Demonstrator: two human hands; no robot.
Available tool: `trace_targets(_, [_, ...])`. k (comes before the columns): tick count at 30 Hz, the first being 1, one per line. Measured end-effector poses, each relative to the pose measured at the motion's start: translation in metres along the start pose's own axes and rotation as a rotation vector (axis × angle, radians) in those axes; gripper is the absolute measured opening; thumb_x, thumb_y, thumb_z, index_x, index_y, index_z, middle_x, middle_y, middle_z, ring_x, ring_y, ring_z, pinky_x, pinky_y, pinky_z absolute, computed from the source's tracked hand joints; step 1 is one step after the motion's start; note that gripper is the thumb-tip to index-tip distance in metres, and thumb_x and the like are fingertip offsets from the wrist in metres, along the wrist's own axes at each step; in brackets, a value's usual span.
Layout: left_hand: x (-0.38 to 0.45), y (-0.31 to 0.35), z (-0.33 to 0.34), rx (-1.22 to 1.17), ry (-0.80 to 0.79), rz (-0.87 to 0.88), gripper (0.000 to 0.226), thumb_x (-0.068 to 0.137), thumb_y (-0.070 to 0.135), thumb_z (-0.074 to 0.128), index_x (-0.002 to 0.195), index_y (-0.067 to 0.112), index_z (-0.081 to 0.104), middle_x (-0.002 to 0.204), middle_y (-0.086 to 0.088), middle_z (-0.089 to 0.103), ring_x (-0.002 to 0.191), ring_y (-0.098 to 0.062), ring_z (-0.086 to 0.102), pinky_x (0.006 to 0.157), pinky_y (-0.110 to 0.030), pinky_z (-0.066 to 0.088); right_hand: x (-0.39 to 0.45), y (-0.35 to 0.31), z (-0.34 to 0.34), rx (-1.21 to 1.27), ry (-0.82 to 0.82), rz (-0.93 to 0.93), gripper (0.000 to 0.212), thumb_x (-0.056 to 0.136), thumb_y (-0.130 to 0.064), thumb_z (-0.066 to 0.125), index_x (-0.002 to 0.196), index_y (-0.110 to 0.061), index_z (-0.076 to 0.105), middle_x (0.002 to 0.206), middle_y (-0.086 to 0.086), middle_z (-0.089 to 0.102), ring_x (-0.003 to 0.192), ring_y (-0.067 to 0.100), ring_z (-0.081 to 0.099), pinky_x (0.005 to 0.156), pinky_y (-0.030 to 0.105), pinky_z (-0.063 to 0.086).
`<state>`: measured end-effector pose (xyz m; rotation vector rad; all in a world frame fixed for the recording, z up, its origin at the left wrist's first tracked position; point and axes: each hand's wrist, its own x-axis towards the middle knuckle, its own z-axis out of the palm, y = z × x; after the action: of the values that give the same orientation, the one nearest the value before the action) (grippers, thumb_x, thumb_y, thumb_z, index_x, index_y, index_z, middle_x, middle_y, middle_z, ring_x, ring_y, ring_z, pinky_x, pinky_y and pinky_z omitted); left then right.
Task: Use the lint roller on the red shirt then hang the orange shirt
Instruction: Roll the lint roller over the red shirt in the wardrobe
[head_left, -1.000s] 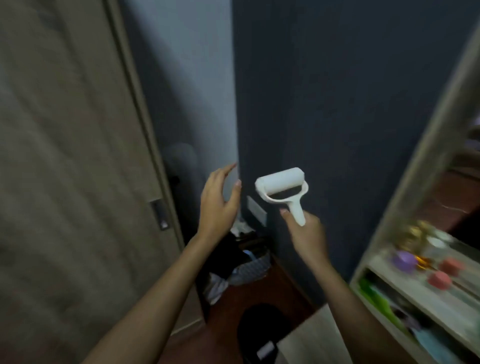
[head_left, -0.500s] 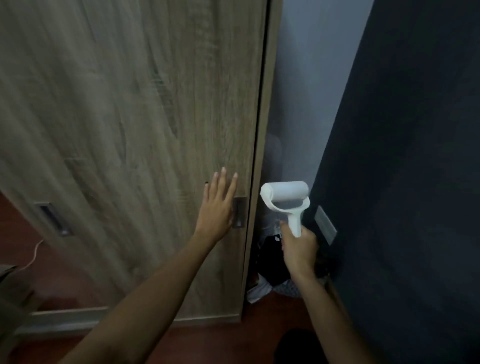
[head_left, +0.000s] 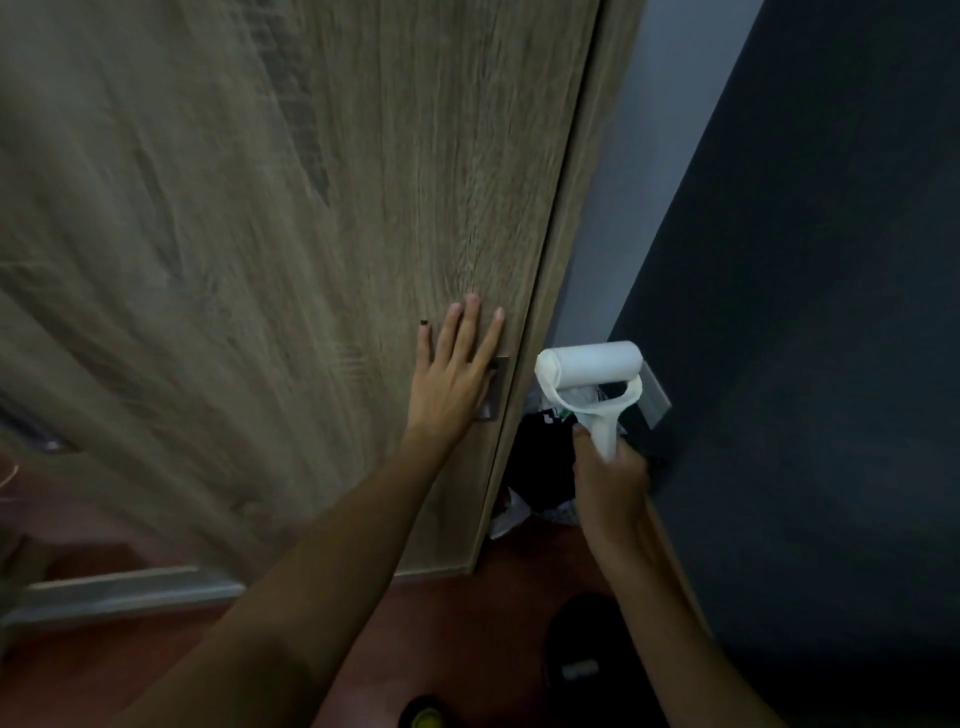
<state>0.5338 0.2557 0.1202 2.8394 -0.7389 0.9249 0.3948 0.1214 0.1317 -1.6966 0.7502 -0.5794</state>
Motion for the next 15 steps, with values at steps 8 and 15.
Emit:
trace_targets(8, [-0.004, 0.008, 0.000, -0.028, 0.005, -0.094, 0.114, 0.065, 0.037, 0.078, 0.151, 0.030, 0.004, 0.155, -0.020, 0.005, 0.146, -0.032, -0.015, 0.107, -0.067, 0.003, -0.005, -0.015, 0.005, 0.012, -0.072, -0.132, 0.033, 0.088, -0.011, 0.063, 0.057, -0.013, 0.051, 0.055, 0.003, 0.052, 0.046, -0.001, 0.049, 0.046, 0.012, 0.038])
trace_targets(15, [-0.023, -0.032, -0.006, 0.033, 0.031, -0.138, 0.101, 0.078, 0.035, 0.070, 0.150, 0.036, -0.001, 0.156, -0.023, 0.001, 0.144, -0.042, -0.001, 0.103, -0.074, 0.012, -0.007, -0.025, 0.015, 0.028, -0.130, -0.322, 0.050, 0.084, -0.007, 0.066, 0.046, -0.025, 0.038, 0.043, -0.008, 0.038, 0.042, 0.005, 0.044, 0.043, 0.010, 0.031])
